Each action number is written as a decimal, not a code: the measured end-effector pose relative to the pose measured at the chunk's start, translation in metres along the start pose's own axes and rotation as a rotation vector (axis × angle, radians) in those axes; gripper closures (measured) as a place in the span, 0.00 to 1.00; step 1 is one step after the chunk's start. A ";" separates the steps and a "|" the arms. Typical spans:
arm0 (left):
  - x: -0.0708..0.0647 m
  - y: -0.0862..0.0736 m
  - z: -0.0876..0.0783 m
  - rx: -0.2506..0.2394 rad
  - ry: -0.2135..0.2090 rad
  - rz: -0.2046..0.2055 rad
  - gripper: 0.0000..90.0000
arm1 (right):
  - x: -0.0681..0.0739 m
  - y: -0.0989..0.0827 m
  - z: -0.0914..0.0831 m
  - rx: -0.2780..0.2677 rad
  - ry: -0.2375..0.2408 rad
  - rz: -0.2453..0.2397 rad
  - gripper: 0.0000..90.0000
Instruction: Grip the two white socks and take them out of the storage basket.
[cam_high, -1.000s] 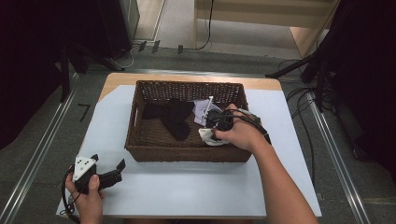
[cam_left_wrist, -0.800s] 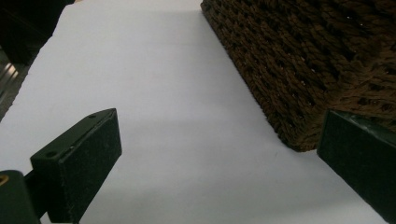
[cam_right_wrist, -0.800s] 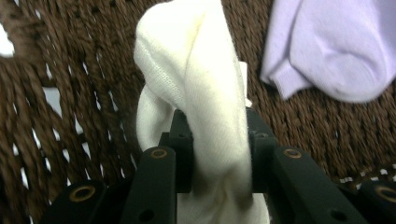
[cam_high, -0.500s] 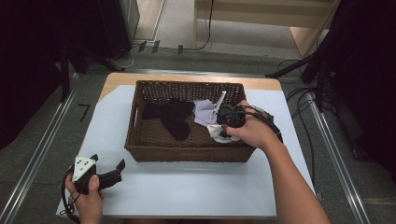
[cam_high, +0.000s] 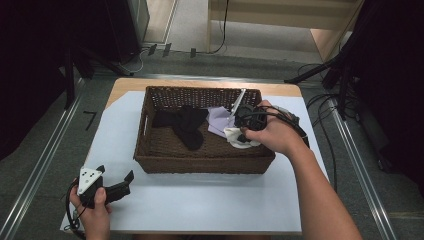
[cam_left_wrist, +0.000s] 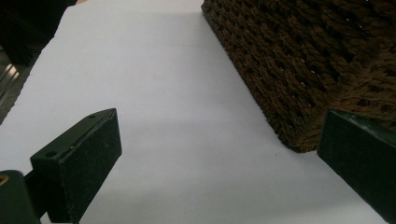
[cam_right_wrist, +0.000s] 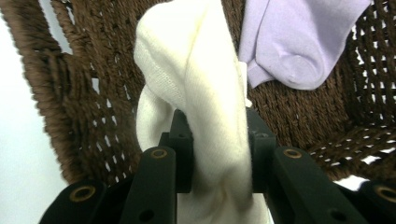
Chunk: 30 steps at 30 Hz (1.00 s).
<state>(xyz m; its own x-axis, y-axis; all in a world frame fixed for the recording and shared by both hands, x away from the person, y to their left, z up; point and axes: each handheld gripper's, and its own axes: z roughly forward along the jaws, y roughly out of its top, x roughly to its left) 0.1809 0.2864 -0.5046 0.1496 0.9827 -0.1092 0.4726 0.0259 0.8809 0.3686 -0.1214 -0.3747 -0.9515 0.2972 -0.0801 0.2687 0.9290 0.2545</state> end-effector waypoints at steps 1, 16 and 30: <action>0.000 0.000 0.000 0.001 0.000 0.001 0.01 | 0.000 0.000 -0.002 -0.002 0.002 -0.001 0.78; 0.000 0.000 0.000 -0.001 0.005 0.004 0.01 | -0.008 -0.012 -0.035 -0.029 -0.002 0.032 0.79; 0.000 0.000 0.000 -0.006 0.003 0.005 0.01 | -0.016 -0.037 -0.057 -0.032 -0.035 0.076 0.79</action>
<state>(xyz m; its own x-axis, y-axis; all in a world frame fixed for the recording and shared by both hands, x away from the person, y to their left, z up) 0.1805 0.2863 -0.5047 0.1498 0.9833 -0.1032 0.4665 0.0218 0.8843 0.3651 -0.1731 -0.3280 -0.9224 0.3747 -0.0933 0.3345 0.8961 0.2916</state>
